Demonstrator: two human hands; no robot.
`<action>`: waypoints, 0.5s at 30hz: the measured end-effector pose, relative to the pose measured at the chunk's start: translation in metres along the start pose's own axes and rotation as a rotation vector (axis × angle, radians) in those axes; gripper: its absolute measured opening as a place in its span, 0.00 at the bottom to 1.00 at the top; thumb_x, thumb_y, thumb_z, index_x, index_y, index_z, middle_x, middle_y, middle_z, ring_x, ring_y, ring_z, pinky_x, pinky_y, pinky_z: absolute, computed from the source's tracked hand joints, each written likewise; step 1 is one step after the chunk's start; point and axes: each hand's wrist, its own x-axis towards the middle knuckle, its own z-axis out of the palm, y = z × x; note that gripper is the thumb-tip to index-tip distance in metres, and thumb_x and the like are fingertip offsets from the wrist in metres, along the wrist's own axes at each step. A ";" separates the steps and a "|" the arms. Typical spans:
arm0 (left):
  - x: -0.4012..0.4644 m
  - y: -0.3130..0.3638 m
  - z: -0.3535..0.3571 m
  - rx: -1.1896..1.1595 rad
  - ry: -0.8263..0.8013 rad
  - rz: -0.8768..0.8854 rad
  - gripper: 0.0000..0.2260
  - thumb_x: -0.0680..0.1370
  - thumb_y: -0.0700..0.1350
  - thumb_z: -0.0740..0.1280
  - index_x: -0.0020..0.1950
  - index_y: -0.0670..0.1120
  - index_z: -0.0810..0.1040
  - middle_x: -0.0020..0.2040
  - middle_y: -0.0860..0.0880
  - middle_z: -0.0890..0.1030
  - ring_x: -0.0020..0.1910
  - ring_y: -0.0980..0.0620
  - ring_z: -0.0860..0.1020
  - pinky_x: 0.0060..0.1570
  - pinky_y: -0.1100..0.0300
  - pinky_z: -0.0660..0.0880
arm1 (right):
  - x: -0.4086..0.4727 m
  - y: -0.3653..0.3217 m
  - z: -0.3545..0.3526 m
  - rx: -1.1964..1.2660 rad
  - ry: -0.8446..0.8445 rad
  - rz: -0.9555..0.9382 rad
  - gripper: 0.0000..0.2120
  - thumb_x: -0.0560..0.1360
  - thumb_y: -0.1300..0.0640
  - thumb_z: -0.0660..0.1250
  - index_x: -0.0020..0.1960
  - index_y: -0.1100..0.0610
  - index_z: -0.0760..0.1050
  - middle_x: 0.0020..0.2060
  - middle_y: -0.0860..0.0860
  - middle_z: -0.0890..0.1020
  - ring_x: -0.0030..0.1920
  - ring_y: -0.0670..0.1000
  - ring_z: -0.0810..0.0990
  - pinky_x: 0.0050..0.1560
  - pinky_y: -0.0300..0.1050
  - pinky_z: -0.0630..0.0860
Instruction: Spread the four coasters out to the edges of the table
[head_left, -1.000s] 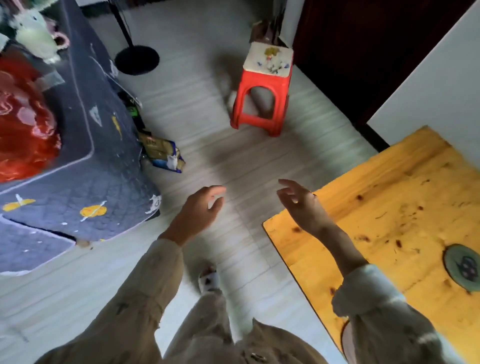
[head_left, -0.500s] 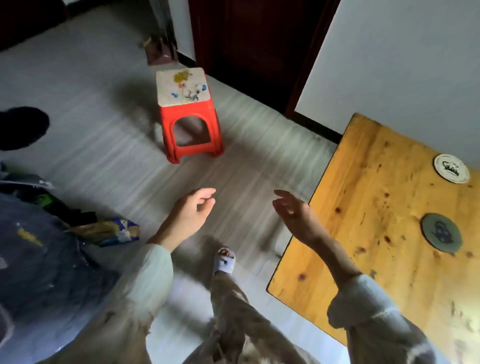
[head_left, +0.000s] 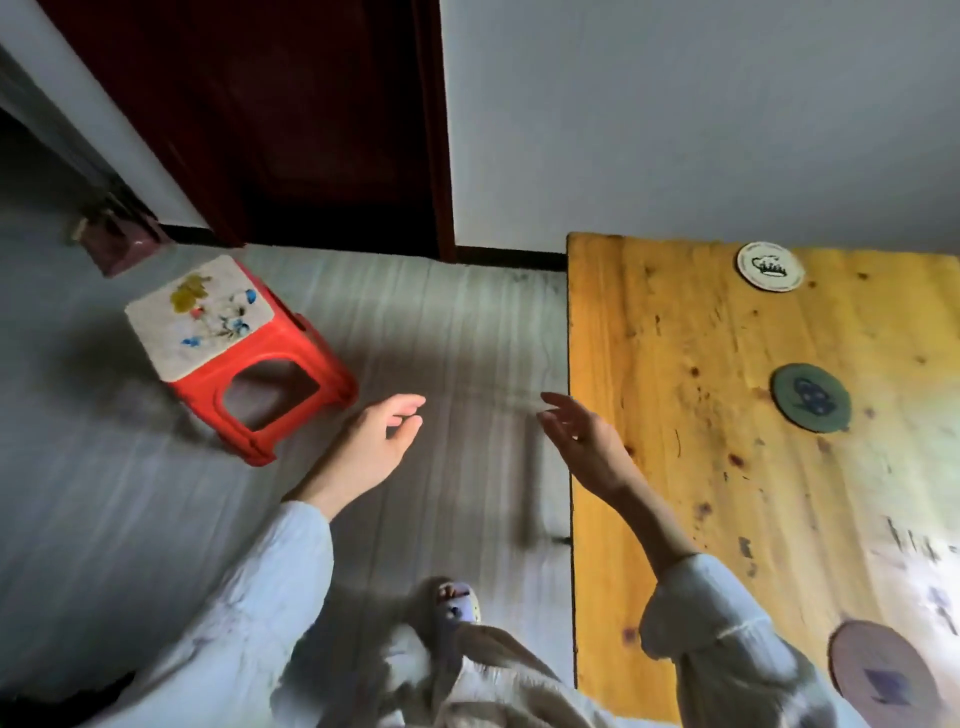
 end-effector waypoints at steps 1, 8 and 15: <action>0.014 0.006 0.004 0.004 -0.034 0.030 0.13 0.76 0.39 0.62 0.61 0.42 0.75 0.58 0.41 0.79 0.56 0.45 0.78 0.59 0.54 0.72 | 0.001 0.002 -0.007 0.036 0.040 0.031 0.18 0.79 0.53 0.59 0.67 0.57 0.68 0.60 0.58 0.80 0.60 0.54 0.79 0.58 0.44 0.74; 0.111 0.048 0.034 0.065 -0.270 0.223 0.13 0.76 0.41 0.62 0.60 0.45 0.75 0.58 0.43 0.79 0.52 0.51 0.77 0.58 0.57 0.71 | 0.021 0.017 -0.045 0.165 0.307 0.219 0.15 0.79 0.54 0.58 0.65 0.56 0.70 0.59 0.57 0.80 0.56 0.54 0.79 0.54 0.48 0.75; 0.200 0.071 0.074 0.248 -0.548 0.349 0.13 0.77 0.46 0.60 0.62 0.50 0.73 0.59 0.48 0.77 0.58 0.51 0.74 0.55 0.62 0.65 | 0.055 0.039 -0.057 0.242 0.494 0.400 0.16 0.80 0.54 0.57 0.66 0.56 0.69 0.60 0.58 0.79 0.58 0.54 0.79 0.58 0.48 0.75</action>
